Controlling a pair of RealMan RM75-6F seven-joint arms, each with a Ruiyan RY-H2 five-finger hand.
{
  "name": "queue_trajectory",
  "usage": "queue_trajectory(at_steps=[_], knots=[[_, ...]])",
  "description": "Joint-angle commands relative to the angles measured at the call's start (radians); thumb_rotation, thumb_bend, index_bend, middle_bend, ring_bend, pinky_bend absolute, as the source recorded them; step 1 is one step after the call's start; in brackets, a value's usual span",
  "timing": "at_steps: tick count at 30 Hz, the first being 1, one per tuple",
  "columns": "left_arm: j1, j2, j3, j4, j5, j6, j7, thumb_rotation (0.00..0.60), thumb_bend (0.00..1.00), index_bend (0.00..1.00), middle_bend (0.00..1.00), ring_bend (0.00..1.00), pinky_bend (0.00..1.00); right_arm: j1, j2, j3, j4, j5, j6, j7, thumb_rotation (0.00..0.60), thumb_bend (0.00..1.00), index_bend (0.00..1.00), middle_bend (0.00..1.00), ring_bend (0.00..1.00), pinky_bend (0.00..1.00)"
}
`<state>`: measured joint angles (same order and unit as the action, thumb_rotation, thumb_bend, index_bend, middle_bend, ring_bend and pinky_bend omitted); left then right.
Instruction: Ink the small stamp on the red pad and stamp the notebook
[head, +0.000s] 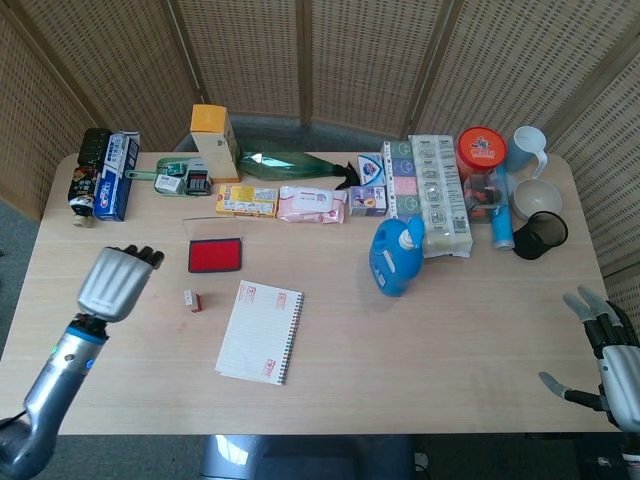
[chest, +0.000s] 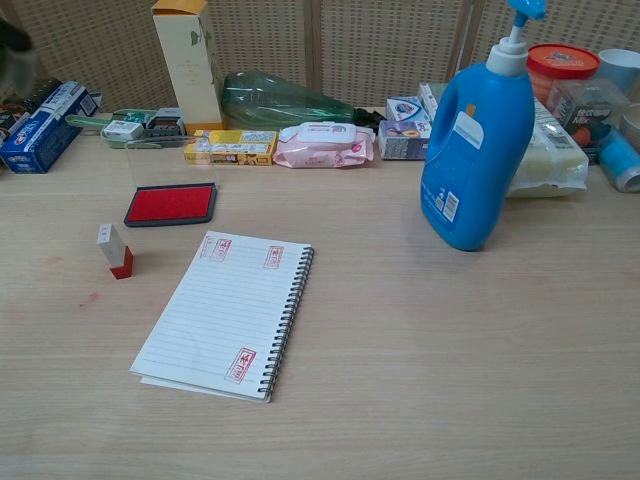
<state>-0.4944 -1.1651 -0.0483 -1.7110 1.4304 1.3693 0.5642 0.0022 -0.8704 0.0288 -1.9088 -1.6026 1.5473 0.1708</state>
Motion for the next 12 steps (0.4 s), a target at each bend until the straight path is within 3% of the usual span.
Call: queue_trajectory(at_steps=[1,3,5,12], knots=[[0.164,0.193,0.06,-0.177,0.005,0.133,-0.145,0.6,0.02,0.14,0.16,0.23,0.38,0.0,-0.006,-0.005,-0.003,-0.014,0.001,-0.016,0.589,0.0,0.06,0.0,0.0,0.0],[0.234,0.222,0.102,-0.184,-0.012,0.164,-0.22,0.6,0.0,0.06,0.09,0.16,0.29,0.0,-0.015,-0.01,0.0,-0.029,0.003,-0.04,0.591,0.0,0.06,0.0,0.0,0.0],[0.308,0.205,0.131,-0.121,0.01,0.223,-0.351,0.6,0.0,0.02,0.05,0.12,0.23,-0.001,-0.039,-0.008,0.012,-0.034,0.009,-0.094,0.593,0.0,0.06,0.0,0.0,0.0],[0.404,0.135,0.141,0.024,0.039,0.293,-0.523,0.6,0.0,0.01,0.02,0.09,0.18,-0.002,-0.079,-0.003,0.018,-0.038,0.021,-0.168,0.59,0.0,0.06,0.0,0.0,0.0]])
